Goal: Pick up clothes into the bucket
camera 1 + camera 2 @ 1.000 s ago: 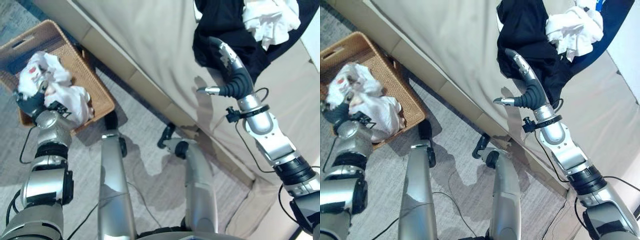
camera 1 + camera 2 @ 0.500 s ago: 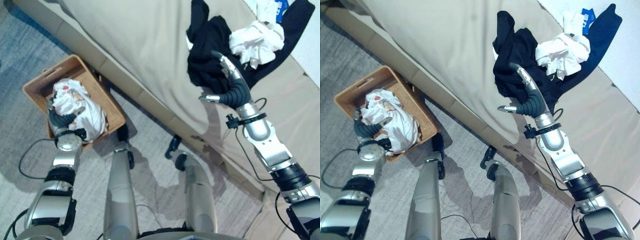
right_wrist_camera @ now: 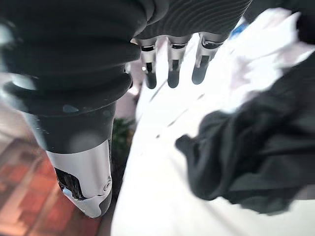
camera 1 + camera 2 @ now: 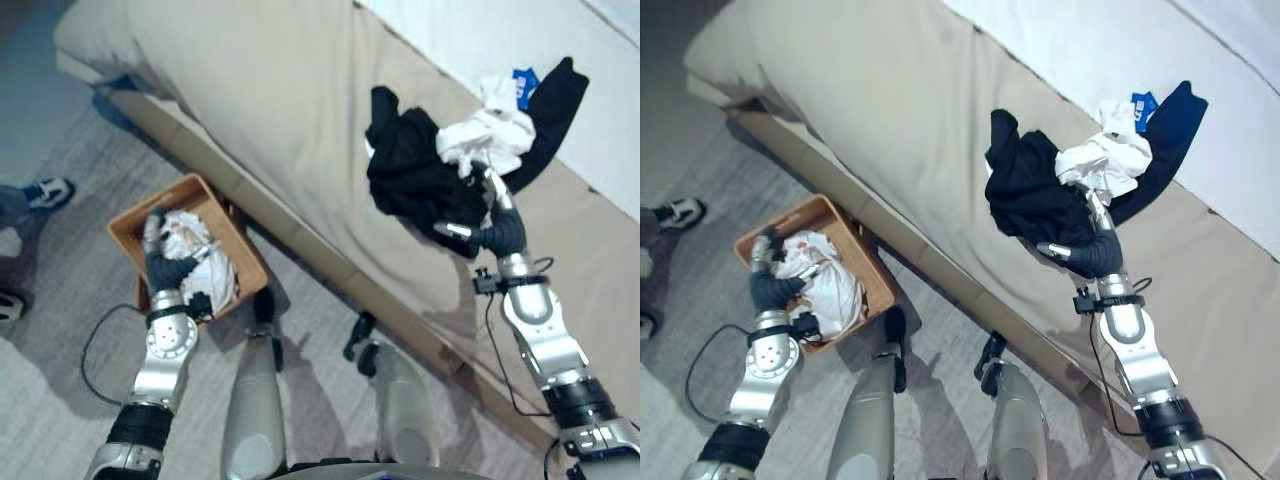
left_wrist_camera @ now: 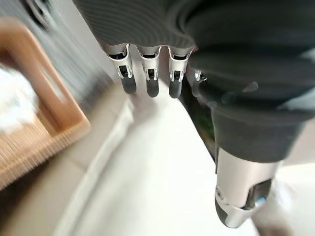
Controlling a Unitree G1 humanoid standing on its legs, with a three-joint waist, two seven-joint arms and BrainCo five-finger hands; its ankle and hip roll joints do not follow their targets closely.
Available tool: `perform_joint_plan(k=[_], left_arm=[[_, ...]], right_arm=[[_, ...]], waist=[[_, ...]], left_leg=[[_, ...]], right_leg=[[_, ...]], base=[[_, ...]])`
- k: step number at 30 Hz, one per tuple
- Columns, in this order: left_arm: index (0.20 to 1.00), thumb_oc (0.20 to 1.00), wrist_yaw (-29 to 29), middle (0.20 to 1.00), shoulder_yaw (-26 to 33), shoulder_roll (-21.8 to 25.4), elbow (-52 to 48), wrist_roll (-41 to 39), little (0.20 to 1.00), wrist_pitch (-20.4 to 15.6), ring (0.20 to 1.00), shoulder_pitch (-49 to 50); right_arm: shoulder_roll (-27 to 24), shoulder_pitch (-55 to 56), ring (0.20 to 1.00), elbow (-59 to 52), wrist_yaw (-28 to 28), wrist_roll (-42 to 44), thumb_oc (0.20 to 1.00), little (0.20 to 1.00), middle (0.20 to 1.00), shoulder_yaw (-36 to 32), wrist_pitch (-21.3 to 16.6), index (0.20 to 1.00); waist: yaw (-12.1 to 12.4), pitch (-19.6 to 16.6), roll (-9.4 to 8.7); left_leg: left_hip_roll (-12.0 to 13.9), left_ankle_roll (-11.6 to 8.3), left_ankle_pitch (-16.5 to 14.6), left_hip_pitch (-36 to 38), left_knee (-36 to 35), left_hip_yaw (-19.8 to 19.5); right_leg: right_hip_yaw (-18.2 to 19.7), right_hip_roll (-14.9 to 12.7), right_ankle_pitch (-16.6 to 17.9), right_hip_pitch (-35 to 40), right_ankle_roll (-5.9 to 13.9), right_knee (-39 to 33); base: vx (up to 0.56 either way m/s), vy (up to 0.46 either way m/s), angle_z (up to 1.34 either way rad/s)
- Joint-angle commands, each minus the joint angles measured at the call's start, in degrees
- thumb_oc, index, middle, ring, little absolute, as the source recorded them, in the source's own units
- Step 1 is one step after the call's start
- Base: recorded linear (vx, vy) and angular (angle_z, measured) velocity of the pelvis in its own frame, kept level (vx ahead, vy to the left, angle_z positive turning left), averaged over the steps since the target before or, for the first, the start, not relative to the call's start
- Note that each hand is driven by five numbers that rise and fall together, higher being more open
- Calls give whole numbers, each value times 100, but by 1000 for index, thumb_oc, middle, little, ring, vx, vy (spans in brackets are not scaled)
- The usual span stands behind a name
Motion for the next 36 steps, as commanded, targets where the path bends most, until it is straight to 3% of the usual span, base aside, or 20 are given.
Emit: perform_joint_plan(k=[1,6,11,14,18,25,31,36], left_arm=[[1000,1000,-509,1000,-233,50,-234,-420,1000,-389,1000,106],[1000,1000,-1128,1000,-712,2,-167,-899,1000,-356,1000,70],[1000,1000,-1536,1000,-822,-42,-49,-1308,1000,-279,1000,195],[1000,1000,-1649,1000,-744,-277,84,-1804,1000,-195,1000,268],[1000,1000,-1615,1000,-672,-348,102,-1888,1000,-220,1000,327],[1000,1000,-1519,1000,-750,-416,343,-1904,1000,-203,1000,263],[1000,1000,-1378,1000,-1022,-201,-85,-1796,1000,-292,1000,-50],[1000,1000,-1235,1000,-1011,-67,-301,-1704,1000,-315,1000,-128]], right_arm=[[22,11,1000,110,-369,-280,1000,1000,1000,-159,-273,1000],[275,-50,1000,409,-756,-596,1000,1000,1000,-254,-213,1000],[408,-170,1000,849,-829,-862,1000,1000,1000,-133,-83,1000],[466,-551,1000,1338,-875,-1307,1000,1000,1000,288,176,1000],[579,-927,1000,1591,-1072,-1575,1000,1000,1000,479,311,1000],[581,-1632,1000,1830,-1341,-1830,1000,1000,1000,669,521,1000],[35,-2786,1000,2201,-1845,-2081,1000,1000,1000,673,711,1000],[-237,-3507,1000,2574,-2072,-2020,1000,1000,1000,742,784,1000]], waist=[[-147,-480,39],[-335,-738,114],[-419,-936,165],[-369,-885,194],[-316,-753,216],[-252,-318,343],[-176,74,554],[-128,128,625]], left_leg=[[229,-173,66,162,-314,-190],[316,-221,23,911,-554,72],[352,-189,-41,1432,-692,289],[354,-144,-126,1605,-651,417],[377,-103,-257,1639,-443,526],[402,-42,-483,1264,208,567],[242,-50,-434,167,614,416],[245,-45,-389,-465,802,384]], right_leg=[[140,-398,1292,215,688,-865],[327,-248,1357,789,697,-1303],[597,-187,1353,1031,701,-1400],[727,-185,1331,1047,687,-1316],[855,-195,1329,977,688,-1198],[991,-297,1275,516,688,-758],[907,-529,1275,-342,644,-331],[936,-553,1294,-923,607,-123]], base=[[39,-16,-13],[75,-16,-28],[59,-4,-36],[-15,-5,-29],[-44,-12,-33],[-101,2,-13],[-144,1,11],[-110,1,18]])
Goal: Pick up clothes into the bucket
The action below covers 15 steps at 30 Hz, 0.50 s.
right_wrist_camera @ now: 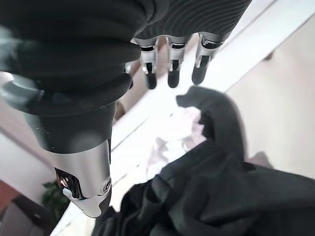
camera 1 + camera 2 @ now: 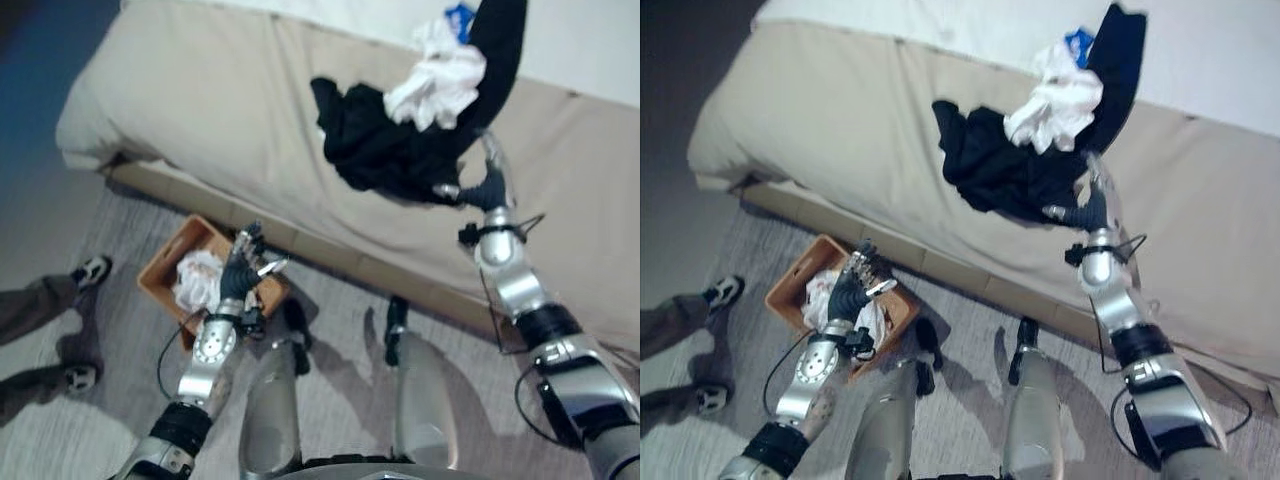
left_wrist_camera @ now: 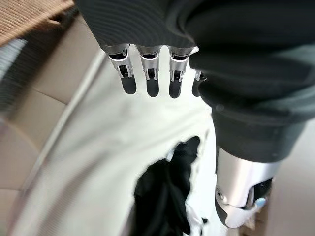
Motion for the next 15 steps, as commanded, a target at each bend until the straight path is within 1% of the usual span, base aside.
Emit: perform_joint_plan(k=[1,3,4,5,6,7,8,9,11,12,15], left_arm=[[1000,1000,215,1000,10,338,-729,343,1000,-314,1000,164],[1000,1000,238,1000,30,352,-769,365,1000,-315,1000,148],[1000,1000,287,1000,71,398,-905,384,1000,-346,1000,159],[1000,1000,309,1000,97,415,-984,370,1000,-357,1000,175],[1000,1000,311,1000,102,411,-991,370,1000,-353,1000,172],[1000,1000,319,1000,120,427,-1044,370,1000,-353,1000,180],[1000,1000,370,1000,130,455,-1130,319,1000,-365,1000,191],[1000,1000,371,1000,139,451,-1135,318,1000,-361,1000,187],[1000,1000,428,1000,158,496,-1210,318,1000,-354,1000,174],[1000,1000,456,1000,159,520,-1237,346,1000,-340,1000,159],[1000,1000,477,1000,186,537,-1293,349,1000,-329,1000,134]], right_arm=[[-365,-707,1000,79,-461,-184,1000,1000,1000,100,-24,1000],[-425,-841,1000,103,-512,-203,1000,1000,1000,126,-8,1000],[-630,-1171,1000,129,-621,-246,1000,1000,1000,120,37,1000],[-757,-1354,1000,156,-692,-257,1000,1000,1000,130,58,1000],[-762,-1375,1000,170,-695,-253,1000,1000,1000,142,55,1000],[-813,-1508,1000,203,-739,-242,1000,1000,1000,148,75,1000],[-949,-1923,1000,352,-892,-200,1000,1000,1000,183,169,1000],[-950,-1953,1000,372,-897,-194,1000,1000,1000,202,167,1000],[-1117,-2336,1000,468,-983,-223,1000,1000,1000,316,276,1000],[-1332,-2665,1000,590,-1083,-302,1000,1000,1000,477,380,1000],[-1677,-3162,1000,648,-1178,-433,1000,1000,1000,680,520,1000]], waist=[[103,-208,-114],[111,-202,-111],[170,-167,-74],[188,-143,-64],[185,-151,-56],[198,-146,-52],[238,-123,-48],[232,-129,-46],[245,-117,-46],[260,-112,-65],[277,-138,-88]], left_leg=[[129,-56,-342,-531,538,-516],[119,-52,-337,-705,600,-544],[102,-91,-472,-918,679,-646],[97,-90,-464,-1094,742,-676],[102,-92,-487,-1125,776,-681],[99,-97,-483,-1229,808,-695],[85,-94,-472,-1434,856,-716],[85,-94,-474,-1458,867,-716],[77,-94,-464,-1661,908,-745],[54,-108,-439,-1822,898,-779],[22,-121,-400,-2057,891,-843]], right_leg=[[-103,-576,816,-259,581,-229],[-98,-589,813,-412,565,-172],[-49,-559,647,-636,613,19],[-36,-569,632,-772,600,93],[-32,-570,611,-801,602,123],[-48,-584,590,-877,593,157],[-36,-586,579,-1104,580,268],[-32,-587,576,-1129,579,279],[-3,-584,559,-1340,563,359],[11,-577,559,-1473,550,382],[52,-561,531,-1701,529,428]], base=[[-85,8,10],[-61,-8,8],[-34,-21,12],[5,-12,13],[-35,-10,11],[-24,-3,10],[-28,-2,7],[-28,7,4],[-17,1,8],[-13,-10,11],[4,-27,14]])
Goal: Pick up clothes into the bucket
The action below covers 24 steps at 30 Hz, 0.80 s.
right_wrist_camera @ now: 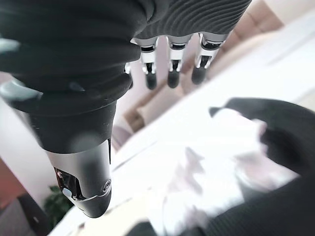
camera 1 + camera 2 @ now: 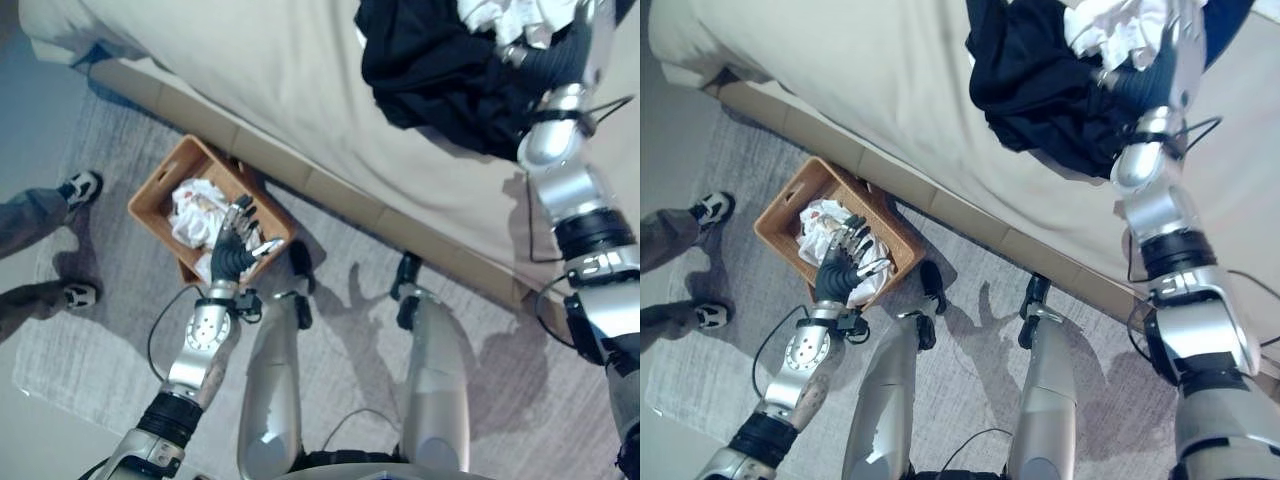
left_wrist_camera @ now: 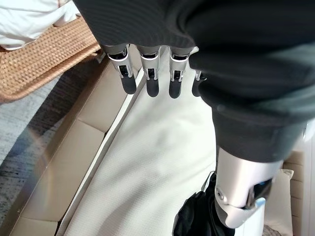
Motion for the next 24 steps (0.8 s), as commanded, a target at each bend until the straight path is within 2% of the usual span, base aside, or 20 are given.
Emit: perform_joint_plan(k=[1,3,6,10,12,13,18,21,24], left_arm=[[1000,1000,96,1000,170,274,-503,134,1000,-300,1000,252],[1000,1000,125,1000,157,271,-525,127,1000,-306,1000,218],[1000,1000,166,1000,170,254,-535,129,1000,-288,1000,197],[1000,1000,182,1000,166,262,-532,92,1000,-257,1000,143],[1000,1000,179,1000,187,258,-537,58,1000,-223,1000,135],[1000,1000,159,1000,195,250,-534,44,1000,-199,1000,143],[1000,1000,84,1000,198,236,-519,-58,1000,-167,1000,197],[1000,1000,-27,1000,224,306,-505,-168,1000,-132,1000,216],[1000,1000,-104,1000,195,305,-475,-218,1000,-110,1000,208]], right_arm=[[-520,-558,1000,-55,-352,-281,1000,1000,1000,239,99,1000],[-722,-894,1000,54,-481,-330,1000,1000,1000,396,199,1000],[-769,-1134,1000,161,-521,-305,1000,1000,1000,526,240,1000],[-846,-1700,1000,633,-272,-228,1000,1000,1000,1112,314,1000],[-820,-1936,1000,812,-58,-28,1000,1000,1000,1364,267,1000],[-827,-2064,1000,939,171,208,1000,1000,1000,1627,120,1000],[-716,-2218,1000,1437,520,802,1000,1000,1000,1927,-122,1000],[-527,-2454,1000,2304,1110,1468,1000,1000,1000,2212,-231,1000],[-497,-2598,1000,2763,1430,1823,1000,1000,1000,2400,-328,1000]], waist=[[-9,-276,-104],[6,-333,-120],[16,-347,-133],[39,-377,-175],[37,-374,-207],[35,-386,-230],[48,-412,-221],[112,-461,-214],[146,-504,-192]], left_leg=[[73,-196,-441,-149,206,-444],[52,-203,-426,-306,210,-482],[44,-200,-418,-404,231,-525],[23,-199,-397,-538,223,-571],[23,-205,-385,-582,217,-582],[22,-218,-367,-625,205,-595],[7,-226,-330,-653,161,-628],[-9,-239,-317,-655,135,-636],[-13,-245,-301,-630,96,-663]], right_leg=[[230,-399,605,-67,663,-238],[262,-374,569,-220,633,-205],[263,-367,542,-336,619,-143],[285,-332,513,-476,579,-97],[291,-311,508,-520,565,-86],[290,-299,507,-554,555,-104],[294,-279,471,-594,529,-87],[265,-262,444,-581,510,-97],[254,-261,431,-566,515,-100]], base=[[11,-14,14],[27,-19,9],[18,-16,5],[5,-10,2],[0,0,0],[0,0,0],[3,-2,1],[16,-16,5],[9,-3,2]])
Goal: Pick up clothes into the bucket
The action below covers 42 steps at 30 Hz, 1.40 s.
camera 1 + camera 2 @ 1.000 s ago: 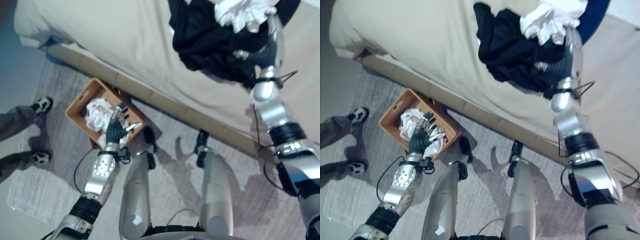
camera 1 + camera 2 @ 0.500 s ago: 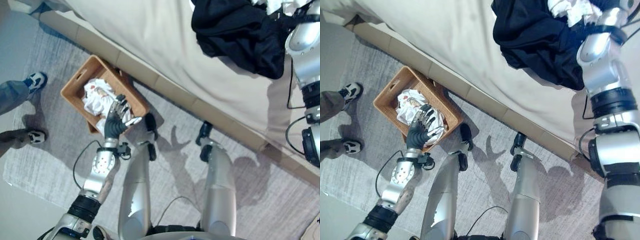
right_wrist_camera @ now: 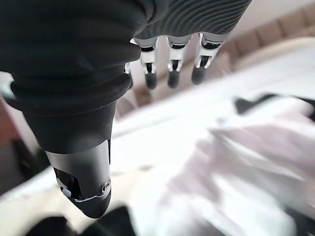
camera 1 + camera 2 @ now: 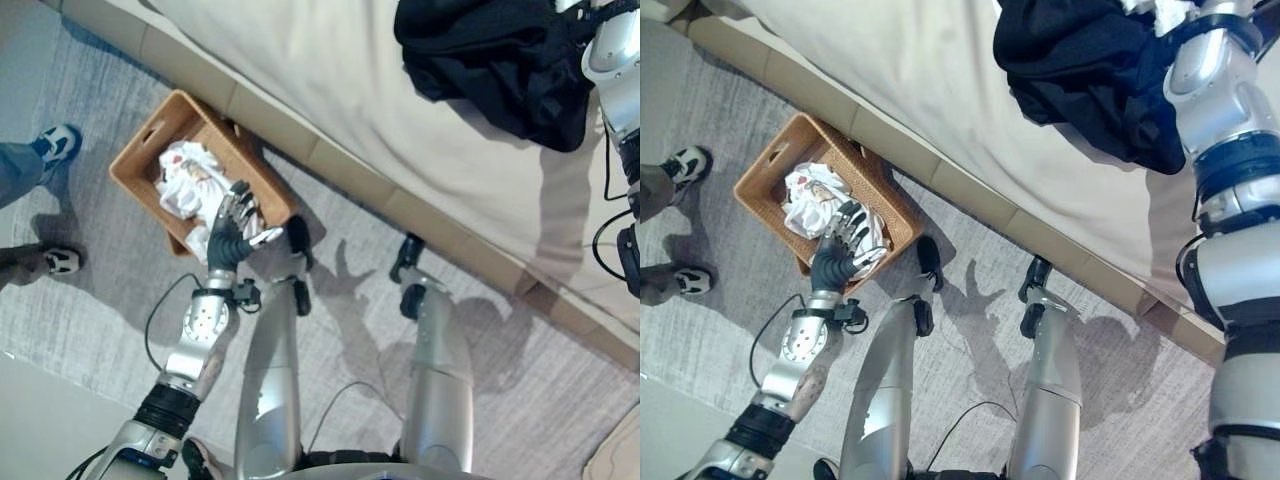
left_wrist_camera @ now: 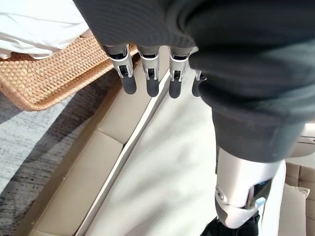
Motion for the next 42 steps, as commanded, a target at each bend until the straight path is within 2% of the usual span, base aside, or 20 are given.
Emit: perform_joint_plan(k=[1,4,5,6,23,29,37,42], left_arm=[[1000,1000,-175,1000,138,118,-382,-175,1000,-132,1000,362],[1000,1000,-251,1000,82,129,-358,-212,1000,-86,1000,335],[1000,1000,-276,1000,71,130,-363,-219,1000,-70,1000,326],[1000,1000,-288,1000,62,125,-375,-220,1000,-65,1000,317],[1000,1000,-289,1000,75,-6,-302,-265,1000,-23,1000,234],[1000,1000,-276,1000,134,-73,-223,-256,1000,-53,1000,227],[1000,1000,-247,1000,200,-99,-67,-210,1000,-112,1000,169],[1000,1000,-305,1000,265,-92,65,-237,1000,-148,1000,165]], right_arm=[[-159,-297,1000,195,433,636,1000,1000,1000,359,-320,1000],[-188,-426,1000,530,714,851,1000,1000,1000,488,-286,1000],[-202,-468,715,591,740,896,715,715,715,523,-287,715],[-222,-479,200,631,773,902,200,200,200,557,-284,200],[-237,-403,200,422,848,926,200,200,200,613,-361,200],[-275,202,200,-724,897,1057,200,200,200,393,-597,200],[40,1515,200,-2323,817,1096,200,200,200,-526,-835,200],[300,2447,200,-3133,995,1128,200,200,200,-992,-978,200]], waist=[[176,-497,-126],[223,-526,-107],[234,-529,-93],[238,-535,-79],[214,-480,-107],[123,-487,-205],[34,-479,-313],[5,-512,-383]], left_leg=[[88,-321,-350,33,-29,-452],[71,-318,-346,48,-50,-469],[62,-319,-341,50,-53,-479],[56,-318,-339,57,-64,-475],[24,-278,-388,334,-136,-444],[34,-272,-439,546,-126,-418],[31,-259,-501,1055,-212,-388],[22,-266,-448,1611,-511,-380]], right_leg=[[379,-171,428,-43,530,-280],[354,-180,406,-24,533,-280],[345,-186,400,-18,536,-273],[343,-182,395,-9,537,-276],[372,-138,396,229,556,-365],[377,-108,409,460,569,-425],[331,-80,439,997,584,-576],[215,-89,579,1647,632,-988]], base=[[0,0,0],[0,0,0],[0,0,0],[22,1,3],[4,-1,1],[0,0,0],[3,-1,0],[11,-10,-3]])
